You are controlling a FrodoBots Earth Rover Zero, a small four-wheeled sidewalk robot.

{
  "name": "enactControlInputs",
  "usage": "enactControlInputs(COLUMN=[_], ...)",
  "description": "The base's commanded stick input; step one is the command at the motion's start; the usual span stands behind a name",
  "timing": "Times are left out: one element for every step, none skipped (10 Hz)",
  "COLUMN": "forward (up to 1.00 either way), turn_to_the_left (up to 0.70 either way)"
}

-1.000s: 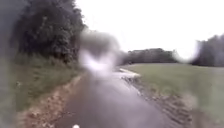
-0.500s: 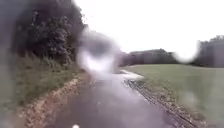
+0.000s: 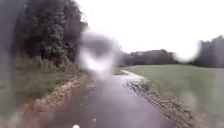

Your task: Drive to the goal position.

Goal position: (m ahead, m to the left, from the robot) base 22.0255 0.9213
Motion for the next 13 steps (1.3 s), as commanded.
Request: enactControlInputs(forward=[0.85,0.85,0.85,0.85,0.85,0.85,0.85,0.85,0.85,0.85,0.85,0.85,0.85], turn_to_the_left=[0.00,0.00,0.00,0.00,0.00,-0.19,-0.25,-0.30,0.00,0.00,0.00,0.00,0.00])
